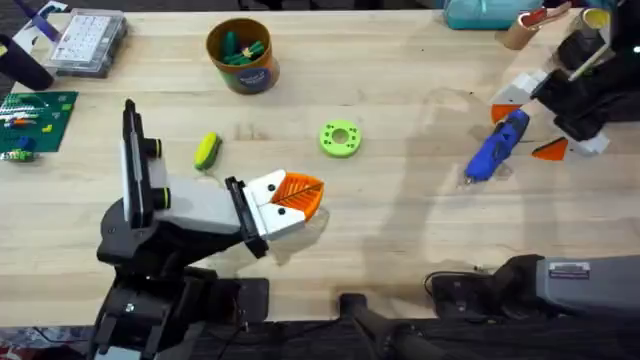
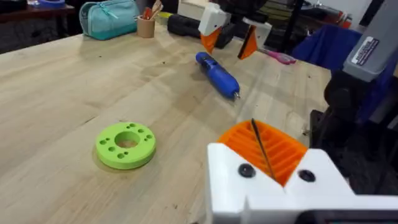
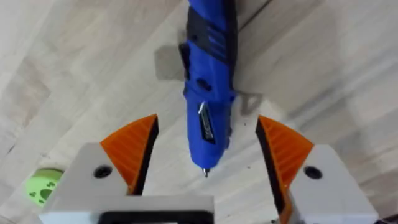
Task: Pick up the gripper from the table and insert it into the empty holder that is missing its gripper. Then pick up a screw, insert it into the mounting hole, and use the screwdriver to tighten it. Finally, clean up the table by picking up the vegetable and placing it into the bucket.
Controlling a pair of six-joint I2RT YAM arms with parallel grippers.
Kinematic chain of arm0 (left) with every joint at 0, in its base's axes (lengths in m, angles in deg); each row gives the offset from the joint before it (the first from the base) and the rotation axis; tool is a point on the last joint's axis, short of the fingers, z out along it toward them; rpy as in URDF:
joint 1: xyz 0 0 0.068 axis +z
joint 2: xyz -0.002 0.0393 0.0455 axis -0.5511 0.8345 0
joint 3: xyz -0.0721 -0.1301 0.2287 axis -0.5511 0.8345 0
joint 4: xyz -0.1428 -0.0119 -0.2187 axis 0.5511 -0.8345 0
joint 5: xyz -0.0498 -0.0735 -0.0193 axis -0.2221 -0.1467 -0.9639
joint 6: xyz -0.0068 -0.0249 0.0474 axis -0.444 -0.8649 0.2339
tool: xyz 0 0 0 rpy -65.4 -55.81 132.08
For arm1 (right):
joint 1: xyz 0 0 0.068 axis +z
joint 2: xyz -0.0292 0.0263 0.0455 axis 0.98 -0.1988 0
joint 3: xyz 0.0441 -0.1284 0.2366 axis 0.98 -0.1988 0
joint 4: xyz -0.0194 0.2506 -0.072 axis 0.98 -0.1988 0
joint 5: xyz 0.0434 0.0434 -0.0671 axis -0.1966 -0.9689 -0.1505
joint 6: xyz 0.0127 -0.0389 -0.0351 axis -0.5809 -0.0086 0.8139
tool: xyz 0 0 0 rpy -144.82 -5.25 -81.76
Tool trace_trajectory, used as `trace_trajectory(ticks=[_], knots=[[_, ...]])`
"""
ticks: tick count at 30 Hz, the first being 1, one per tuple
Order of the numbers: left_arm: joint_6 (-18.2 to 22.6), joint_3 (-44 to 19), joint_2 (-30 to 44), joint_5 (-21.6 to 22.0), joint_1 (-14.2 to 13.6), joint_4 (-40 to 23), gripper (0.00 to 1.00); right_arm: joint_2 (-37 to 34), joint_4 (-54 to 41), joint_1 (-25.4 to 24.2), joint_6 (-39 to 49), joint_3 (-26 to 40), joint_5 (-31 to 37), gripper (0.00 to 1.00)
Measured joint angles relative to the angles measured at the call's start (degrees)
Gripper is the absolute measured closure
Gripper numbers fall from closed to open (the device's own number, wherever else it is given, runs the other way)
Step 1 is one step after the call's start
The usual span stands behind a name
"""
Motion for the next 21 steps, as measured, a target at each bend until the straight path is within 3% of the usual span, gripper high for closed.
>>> trace_trajectory(ticks=[21], knots=[[0.0,0.0,0.0,0.0,0.0,0.0,0.992,-8.1,10.7,0.3,-4.3,-0.1,3.4,0.033]])
